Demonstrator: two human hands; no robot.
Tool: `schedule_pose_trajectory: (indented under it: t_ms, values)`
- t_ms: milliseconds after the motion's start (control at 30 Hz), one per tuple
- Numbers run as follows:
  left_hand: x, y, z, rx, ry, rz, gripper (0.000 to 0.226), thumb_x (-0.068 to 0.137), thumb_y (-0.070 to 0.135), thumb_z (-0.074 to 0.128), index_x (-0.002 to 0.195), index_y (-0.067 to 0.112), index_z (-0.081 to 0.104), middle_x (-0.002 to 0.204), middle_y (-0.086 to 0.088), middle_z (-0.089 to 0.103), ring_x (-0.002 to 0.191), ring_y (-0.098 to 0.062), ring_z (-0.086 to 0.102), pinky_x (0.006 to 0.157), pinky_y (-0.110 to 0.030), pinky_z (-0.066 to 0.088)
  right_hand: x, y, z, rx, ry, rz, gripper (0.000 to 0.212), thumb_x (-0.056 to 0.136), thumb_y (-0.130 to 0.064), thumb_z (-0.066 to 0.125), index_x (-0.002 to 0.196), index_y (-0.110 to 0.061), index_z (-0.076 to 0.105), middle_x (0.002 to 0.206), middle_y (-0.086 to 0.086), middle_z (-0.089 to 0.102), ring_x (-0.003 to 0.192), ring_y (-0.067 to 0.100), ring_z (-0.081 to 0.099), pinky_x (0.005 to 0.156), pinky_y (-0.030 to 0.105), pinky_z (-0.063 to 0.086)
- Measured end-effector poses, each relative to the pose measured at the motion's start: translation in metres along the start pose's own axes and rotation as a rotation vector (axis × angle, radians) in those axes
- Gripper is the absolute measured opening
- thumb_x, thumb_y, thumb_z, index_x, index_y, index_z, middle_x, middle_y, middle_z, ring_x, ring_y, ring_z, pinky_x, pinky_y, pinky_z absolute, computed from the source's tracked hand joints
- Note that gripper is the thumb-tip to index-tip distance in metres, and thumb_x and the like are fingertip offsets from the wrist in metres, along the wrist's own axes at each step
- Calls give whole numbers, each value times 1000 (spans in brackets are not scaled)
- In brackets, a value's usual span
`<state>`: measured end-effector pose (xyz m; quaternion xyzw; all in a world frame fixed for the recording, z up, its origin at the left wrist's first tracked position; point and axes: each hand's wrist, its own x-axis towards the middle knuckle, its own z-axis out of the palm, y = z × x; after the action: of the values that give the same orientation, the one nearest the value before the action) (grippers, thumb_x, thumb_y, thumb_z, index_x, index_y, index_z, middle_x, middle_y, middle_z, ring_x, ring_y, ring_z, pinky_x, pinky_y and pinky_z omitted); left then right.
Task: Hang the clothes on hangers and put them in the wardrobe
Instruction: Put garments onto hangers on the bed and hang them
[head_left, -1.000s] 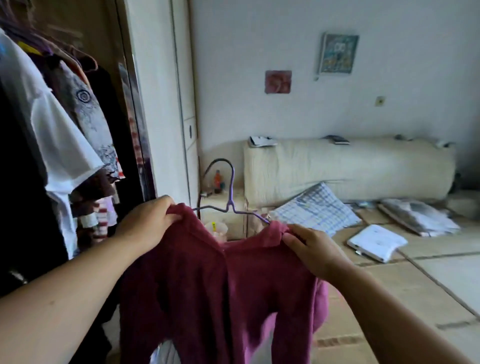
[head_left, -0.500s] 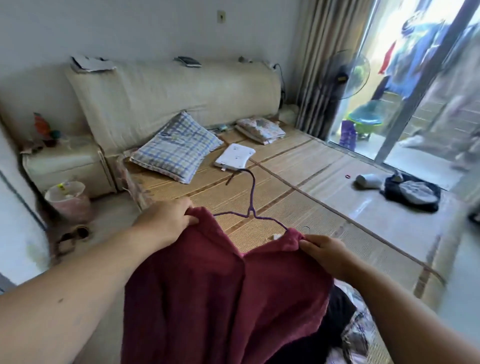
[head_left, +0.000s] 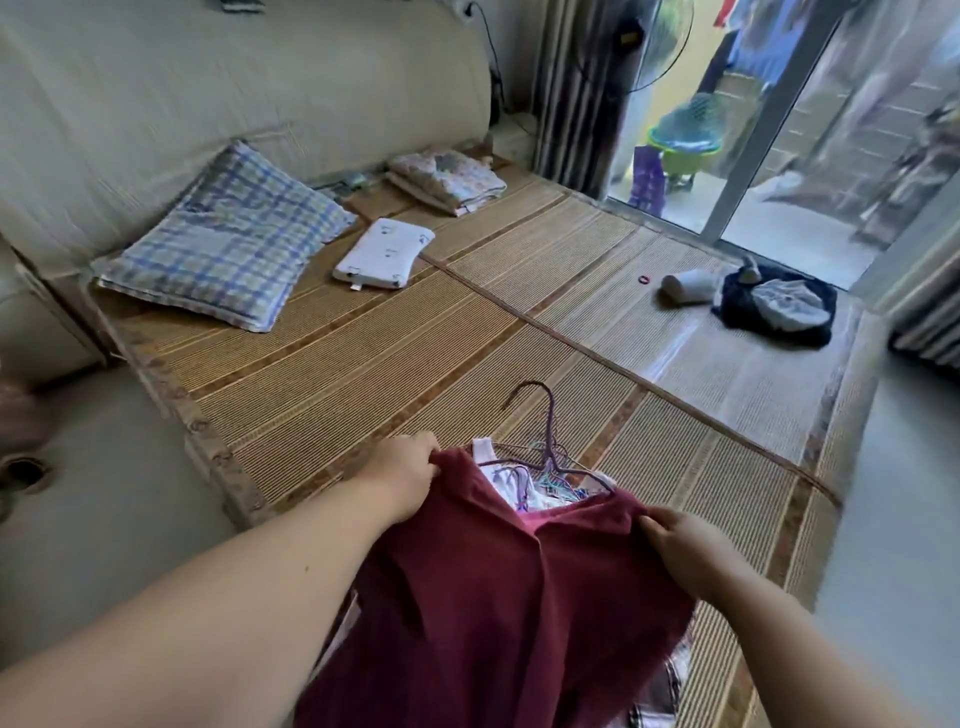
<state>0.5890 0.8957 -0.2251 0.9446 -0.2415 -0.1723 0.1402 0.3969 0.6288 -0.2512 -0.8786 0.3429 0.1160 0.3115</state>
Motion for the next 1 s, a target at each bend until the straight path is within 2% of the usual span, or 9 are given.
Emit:
schedule_pose_trajectory:
  t_ms: [100, 167, 267, 333, 433, 533, 733, 867, 1000]
  values:
    - [36, 2, 32, 42, -57, -43, 13, 92, 35, 45, 97, 24, 51, 110, -6, 62, 104, -30, 57, 85, -39, 45, 40, 15, 17, -20, -9, 49, 27, 95, -40, 46, 115, -34, 62, 106, 1, 67, 94, 19, 58, 74, 24, 37]
    - [56, 2, 50, 51, -79, -77, 13, 92, 36, 45, 96, 25, 51, 111, -5, 61, 105, -30, 56, 86, -40, 45, 64, 24, 26, -51, -27, 60, 27, 95, -39, 46, 116, -33, 62, 110, 2, 67, 101, 22, 59, 75, 24, 37]
    - [76, 1, 68, 35, -71, -131, 20, 91, 38, 46, 106, 27, 54, 114, -3, 59, 106, -28, 55, 85, -39, 45, 92, 32, 37, -74, -66, 60, 29, 95, -36, 46, 121, -28, 59, 117, 7, 66, 108, 25, 59, 78, 23, 38]
    - [85, 0, 78, 31, -59, -152, 31, 90, 42, 48, 119, 30, 52, 123, -3, 54, 114, -26, 52, 92, -40, 44, 107, 33, 43, -50, -67, 87, 43, 94, -36, 49, 135, -25, 47, 126, 12, 60, 116, 28, 55, 87, 26, 40]
    - [88, -5, 89, 75, -95, -168, 59, 89, 46, 51, 143, 34, 30, 153, -4, 25, 141, -26, 21, 110, -45, 28, 118, 26, 51, -5, -45, 89, 69, 91, -35, 56, 149, -21, 22, 140, 15, 48, 128, 29, 45, 102, 32, 36]
    - [80, -13, 92, 84, -145, -203, 69, 88, 49, 50, 147, 37, 16, 160, -2, 1, 146, -24, -3, 113, -51, 17, 120, 8, 61, -66, -70, 4, 70, 91, -37, 56, 149, -22, 20, 145, 10, 40, 133, 25, 37, 106, 34, 32]
    - [41, -41, 48, 92, -78, -205, 70, 86, 47, 51, 147, 38, 19, 160, -3, 2, 147, -23, -2, 115, -51, 14, 105, -84, 72, -170, -161, -366, 57, 88, -32, 59, 141, -21, 40, 141, 1, 42, 130, 17, 40, 105, 25, 31]
    - [-7, -72, -23, 43, 75, -242, 67, 86, 46, 52, 146, 40, 20, 160, 1, 6, 146, -22, 3, 116, -48, 15, 68, -197, 73, -220, -157, -700, 57, 89, -37, 57, 142, -25, 39, 143, 0, 40, 131, 17, 38, 107, 24, 29]
    - [-82, -105, -97, 57, 272, -284, 67, 83, 41, 53, 144, 41, 24, 159, 2, 10, 143, -23, 20, 114, -40, 22, 4, -311, 81, -233, -137, -1018, 57, 90, -36, 55, 143, -29, 36, 145, 1, 38, 131, 19, 40, 108, 29, 34]
